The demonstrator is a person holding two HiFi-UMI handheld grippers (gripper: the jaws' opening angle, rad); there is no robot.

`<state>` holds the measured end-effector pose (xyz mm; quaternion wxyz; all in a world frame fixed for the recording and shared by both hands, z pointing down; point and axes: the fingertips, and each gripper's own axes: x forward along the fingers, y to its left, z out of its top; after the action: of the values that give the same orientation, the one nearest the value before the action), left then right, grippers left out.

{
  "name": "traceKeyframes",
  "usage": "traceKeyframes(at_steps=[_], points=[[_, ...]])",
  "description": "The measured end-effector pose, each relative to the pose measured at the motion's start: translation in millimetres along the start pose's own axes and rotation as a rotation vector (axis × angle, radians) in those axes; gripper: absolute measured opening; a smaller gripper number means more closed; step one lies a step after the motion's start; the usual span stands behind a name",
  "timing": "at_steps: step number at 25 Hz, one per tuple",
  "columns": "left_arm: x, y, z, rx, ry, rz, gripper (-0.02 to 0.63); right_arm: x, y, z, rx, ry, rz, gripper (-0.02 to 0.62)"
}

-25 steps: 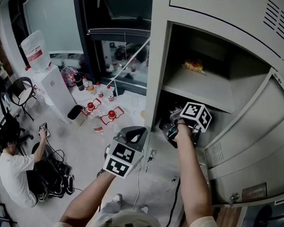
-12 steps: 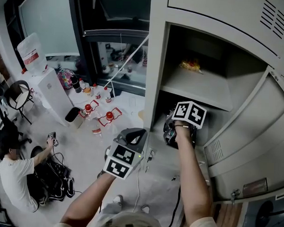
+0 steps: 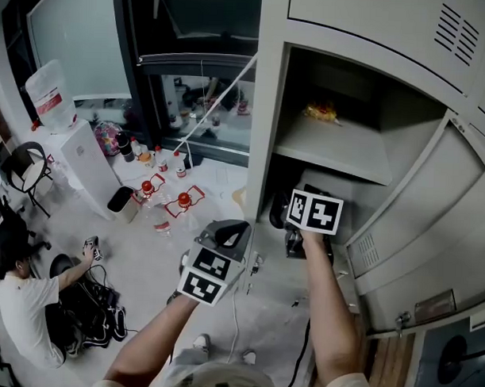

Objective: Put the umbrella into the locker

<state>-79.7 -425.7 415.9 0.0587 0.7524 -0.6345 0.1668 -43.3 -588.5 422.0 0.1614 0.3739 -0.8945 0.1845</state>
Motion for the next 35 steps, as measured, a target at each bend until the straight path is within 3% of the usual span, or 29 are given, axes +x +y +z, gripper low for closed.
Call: traceKeyframes(at_steps=[8,21,28,31,35], points=[[0,1,16,-0.05,-0.047,-0.048,0.005,-56,-1,14,-0.021,-0.119,-0.005,0.244],[6,9,63,-0.083,-0.151,-0.118,0.005,-162,-9,24,-0.125,-0.236,-0.138,0.152],[9,9,68,-0.091,-0.155,-0.145,0.005,-182,-3,16,-0.162,-0.26,-0.171,0.074],[8,11,67,-0.088,-0.154,-0.144,0.005,-182,0,10,-0.164,-0.262,-0.166,0.003],[7,19,64,-0.093,-0.148,-0.13,0.005,-181,4,10,-0.17,-0.28,-0.159,0.002]])
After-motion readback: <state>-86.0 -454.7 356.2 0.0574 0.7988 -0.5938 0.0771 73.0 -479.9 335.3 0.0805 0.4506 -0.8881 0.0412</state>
